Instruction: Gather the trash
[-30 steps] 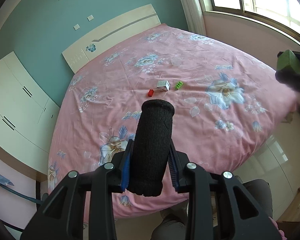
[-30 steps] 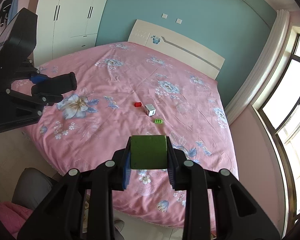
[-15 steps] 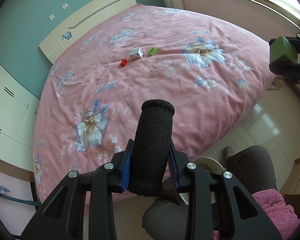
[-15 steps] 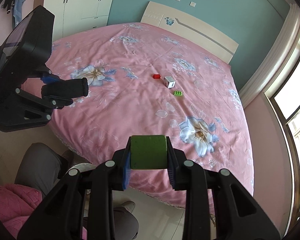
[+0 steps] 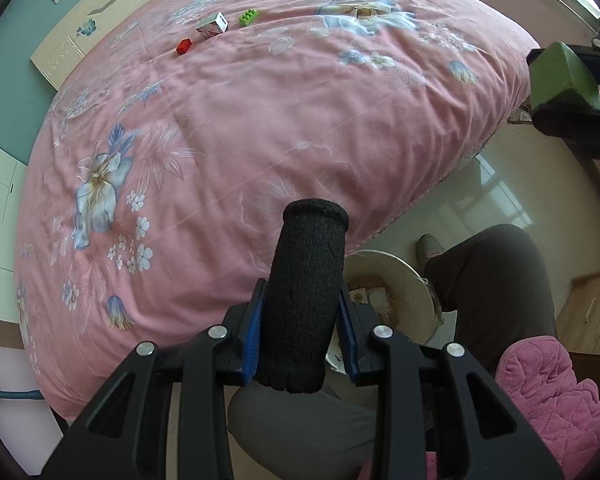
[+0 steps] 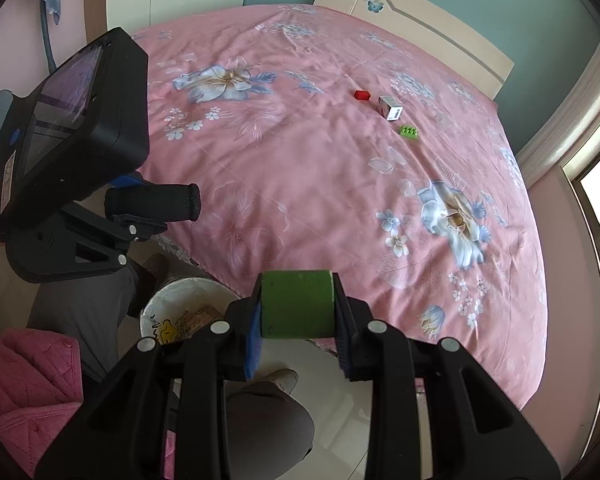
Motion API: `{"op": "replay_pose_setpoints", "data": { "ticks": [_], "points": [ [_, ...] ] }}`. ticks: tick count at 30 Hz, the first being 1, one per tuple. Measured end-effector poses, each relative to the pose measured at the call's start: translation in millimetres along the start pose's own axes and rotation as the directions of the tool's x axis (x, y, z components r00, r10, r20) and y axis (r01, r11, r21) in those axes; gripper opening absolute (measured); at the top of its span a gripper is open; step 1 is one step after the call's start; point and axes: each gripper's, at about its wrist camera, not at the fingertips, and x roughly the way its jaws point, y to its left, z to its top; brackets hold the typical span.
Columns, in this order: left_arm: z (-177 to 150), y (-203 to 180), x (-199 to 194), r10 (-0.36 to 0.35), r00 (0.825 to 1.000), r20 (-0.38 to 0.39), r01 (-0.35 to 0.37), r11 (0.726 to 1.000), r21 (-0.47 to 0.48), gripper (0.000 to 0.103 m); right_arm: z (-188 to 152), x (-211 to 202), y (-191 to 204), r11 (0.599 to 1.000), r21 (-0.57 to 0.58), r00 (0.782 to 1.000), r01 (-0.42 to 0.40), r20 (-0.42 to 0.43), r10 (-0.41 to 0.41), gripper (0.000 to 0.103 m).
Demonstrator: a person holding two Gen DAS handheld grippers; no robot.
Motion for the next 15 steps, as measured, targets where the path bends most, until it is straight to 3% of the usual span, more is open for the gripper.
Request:
{"op": "replay_pose_setpoints", "data": {
  "ticks": [7, 15],
  "points": [
    [-15, -10, 35, -0.029, 0.998, -0.053, 0.029, 1.0, -0.002, 0.035, -29, 39, 14, 0.998, 0.035, 0.996, -0.056, -0.062, 0.058, 0.031],
    [-31, -21, 77, -0.049, 0.99, -0.129, 0.049, 0.999, -0.002, 0.035, -63, 98, 31, 0.988, 0.082, 0.976, -0.128, -0.166, 0.141, 0.031]
  ]
}}
